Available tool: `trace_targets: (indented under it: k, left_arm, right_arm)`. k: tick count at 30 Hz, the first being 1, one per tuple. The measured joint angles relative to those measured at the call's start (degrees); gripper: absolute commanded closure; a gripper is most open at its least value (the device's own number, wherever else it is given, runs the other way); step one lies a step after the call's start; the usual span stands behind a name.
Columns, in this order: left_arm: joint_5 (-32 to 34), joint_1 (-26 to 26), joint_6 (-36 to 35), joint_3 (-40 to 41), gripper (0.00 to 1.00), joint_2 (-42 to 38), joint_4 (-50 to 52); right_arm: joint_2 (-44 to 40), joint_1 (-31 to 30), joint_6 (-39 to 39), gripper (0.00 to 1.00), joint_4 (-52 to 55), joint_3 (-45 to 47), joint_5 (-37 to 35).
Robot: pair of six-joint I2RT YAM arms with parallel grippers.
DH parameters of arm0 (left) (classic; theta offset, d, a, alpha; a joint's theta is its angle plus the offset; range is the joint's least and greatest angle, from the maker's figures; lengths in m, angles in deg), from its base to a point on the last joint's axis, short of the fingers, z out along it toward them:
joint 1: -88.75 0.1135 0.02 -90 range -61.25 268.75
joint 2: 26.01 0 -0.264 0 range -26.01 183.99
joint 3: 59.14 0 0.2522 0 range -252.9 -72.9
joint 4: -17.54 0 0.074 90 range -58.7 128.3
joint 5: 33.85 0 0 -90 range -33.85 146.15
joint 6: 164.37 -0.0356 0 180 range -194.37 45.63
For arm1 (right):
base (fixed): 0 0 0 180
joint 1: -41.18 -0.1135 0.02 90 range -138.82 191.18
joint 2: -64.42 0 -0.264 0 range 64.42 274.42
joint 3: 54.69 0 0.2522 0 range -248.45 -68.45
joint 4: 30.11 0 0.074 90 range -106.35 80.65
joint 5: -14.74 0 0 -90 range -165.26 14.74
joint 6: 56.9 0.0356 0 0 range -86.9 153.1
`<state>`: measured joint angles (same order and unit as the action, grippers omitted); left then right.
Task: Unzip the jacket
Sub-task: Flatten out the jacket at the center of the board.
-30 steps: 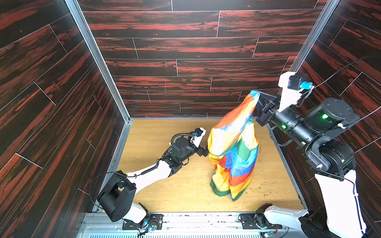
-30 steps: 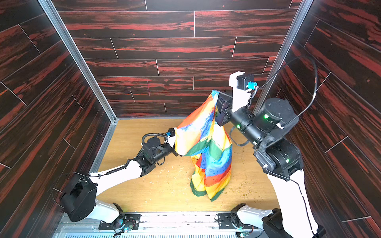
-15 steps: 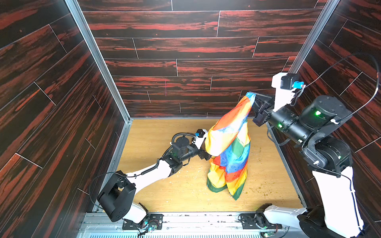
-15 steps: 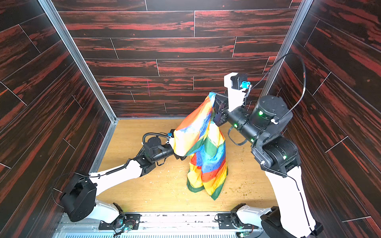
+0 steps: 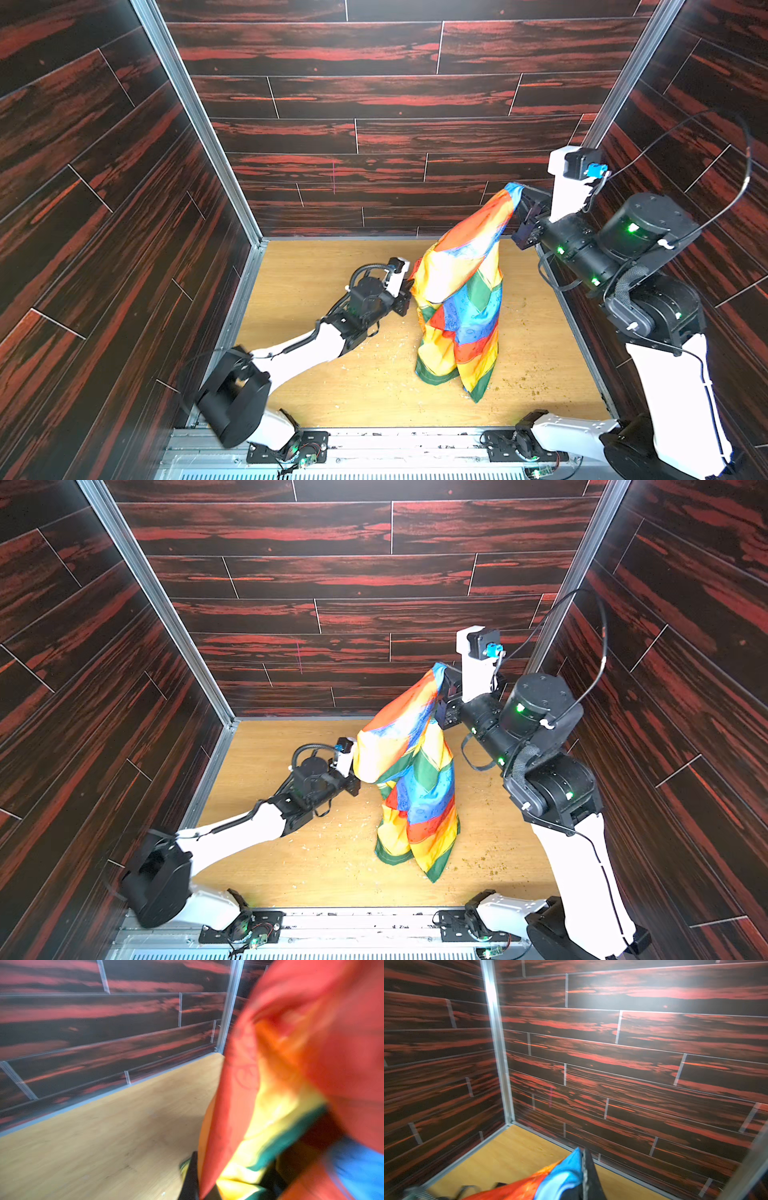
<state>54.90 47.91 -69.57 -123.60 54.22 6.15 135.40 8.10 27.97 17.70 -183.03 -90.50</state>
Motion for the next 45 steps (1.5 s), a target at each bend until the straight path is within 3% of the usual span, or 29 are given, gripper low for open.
trace_targets:
  k: [7, 12, 17, 21, 26, 30, 33, 35, 36, 37, 38, 39, 42, 45]
  left_arm:
    - [0.3, -0.1, -4.7, -0.3, 1.00, -24.9, 15.1]
    - [-3.2, -0.4, -5.4, -7.5, 1.00, -39.2, 30.1]
    - [-9.6, -1.3, -5.9, -18.1, 1.00, -44.0, 43.2]
    - [-11.5, -1.7, -6.5, -23.2, 1.00, -42.1, 49.6]
    - [-6.3, -1.8, -7.7, -25.9, 1.00, -34.6, 56.0]
    - [1.2, -0.1, -8.2, -21.3, 1.00, -29.0, 58.6]
    - [0.1, 6.6, -7.0, -16.0, 1.00, -23.6, 59.8]
    - [-2.2, 13.3, -5.7, -12.9, 0.86, -18.1, 59.4]
    - [-2.8, 15.8, -5.4, -12.1, 0.68, -15.3, 59.3]
    - [-2.9, 17.9, -5.2, -11.8, 0.55, -12.1, 59.3]
    - [-2.9, 20.0, -5.0, -11.8, 0.47, -8.5, 58.8]
    - [-2.6, 21.5, -5.0, -11.8, 0.33, -5.2, 57.8]
    - [-0.1, 24.7, -5.7, -15.3, 0.20, 4.8, 56.8]
    - [3.3, 25.9, -5.7, -21.8, 0.19, 11.6, 56.8]
  right_arm:
    - [-9.3, 0.0, -2.4, 1.00, -2.9, 9.7, -4.0]
    - [-21.2, -0.1, -3.3, 1.00, -3.7, 13.9, -1.5]
    - [-29.8, -0.6, -3.9, 1.00, -3.2, 14.3, 1.3]
    - [-27.1, -0.9, -5.3, 1.00, 1.2, 7.6, 1.6]
    - [-9.6, -1.2, -10.4, 1.00, 8.8, -11.8, -6.9]
    - [4.3, -0.1, -12.4, 1.00, 9.8, -13.2, -14.6]
    - [17.7, 3.6, -9.5, 1.00, 14.0, -15.1, -11.1]
    - [29.4, 7.0, -6.8, 0.99, 16.2, -16.5, -6.2]
    - [34.5, 8.2, -5.7, 0.85, 17.3, -18.1, -4.5]
    - [41.7, 9.7, -4.0, 0.54, 18.8, -21.4, -2.6]
    - [50.1, 11.3, -2.5, 0.36, 20.6, -27.5, -0.9]
    - [56.1, 12.5, -1.2, 0.30, 21.3, -32.0, 0.5]
    - [69.2, 17.4, 4.8, 0.22, 22.4, -37.7, 6.4]
    - [72.8, 22.3, 9.3, 0.20, 26.1, -38.5, 10.4]
